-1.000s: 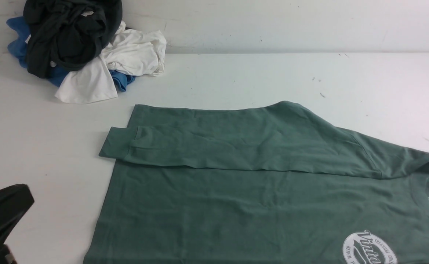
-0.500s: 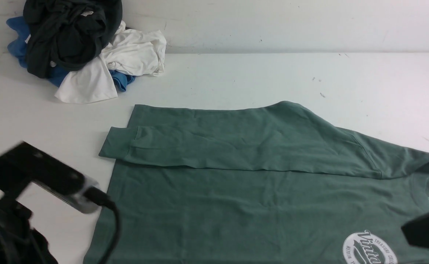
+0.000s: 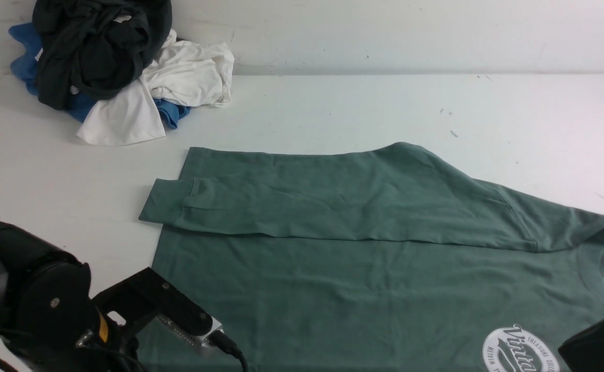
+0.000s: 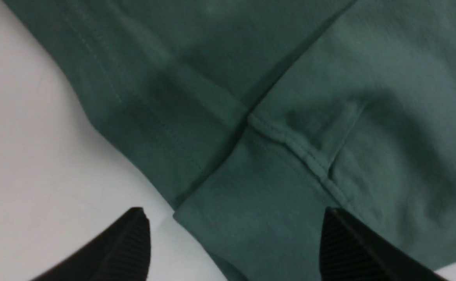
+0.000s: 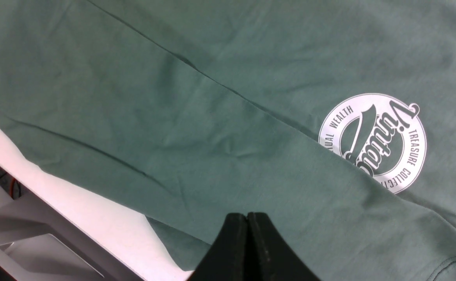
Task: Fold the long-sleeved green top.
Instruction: Use the left arm to clamp the cuff closest to it
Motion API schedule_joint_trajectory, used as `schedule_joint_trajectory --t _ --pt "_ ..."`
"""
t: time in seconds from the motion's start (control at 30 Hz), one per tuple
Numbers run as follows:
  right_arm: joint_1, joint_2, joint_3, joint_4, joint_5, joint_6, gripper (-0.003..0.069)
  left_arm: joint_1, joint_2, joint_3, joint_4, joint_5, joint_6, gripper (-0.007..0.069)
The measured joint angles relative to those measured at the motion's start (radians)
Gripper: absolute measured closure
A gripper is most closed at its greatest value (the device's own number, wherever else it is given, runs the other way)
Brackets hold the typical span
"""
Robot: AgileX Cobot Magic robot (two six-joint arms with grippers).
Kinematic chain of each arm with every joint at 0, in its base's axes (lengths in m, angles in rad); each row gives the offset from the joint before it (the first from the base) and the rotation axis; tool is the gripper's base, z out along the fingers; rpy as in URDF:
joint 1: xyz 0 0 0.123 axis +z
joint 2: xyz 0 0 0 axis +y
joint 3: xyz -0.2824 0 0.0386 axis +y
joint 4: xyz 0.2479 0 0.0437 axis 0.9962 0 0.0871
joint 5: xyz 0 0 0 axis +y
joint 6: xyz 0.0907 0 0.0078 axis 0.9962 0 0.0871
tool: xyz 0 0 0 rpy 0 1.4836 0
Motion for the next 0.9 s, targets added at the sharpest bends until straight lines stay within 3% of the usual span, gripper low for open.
schedule_joint_trajectory --t 0.73,0.9 --pt "0.0 0.0 -0.001 0.0 -0.025 0.0 0.0674 -0.044 0.177 -0.011 -0.023 -0.069 0.022 0.0165" --pt "0.0 0.0 -0.001 0.0 -0.026 0.0 0.0674 -0.048 0.172 -0.011 -0.027 -0.064 0.002 0.0248"
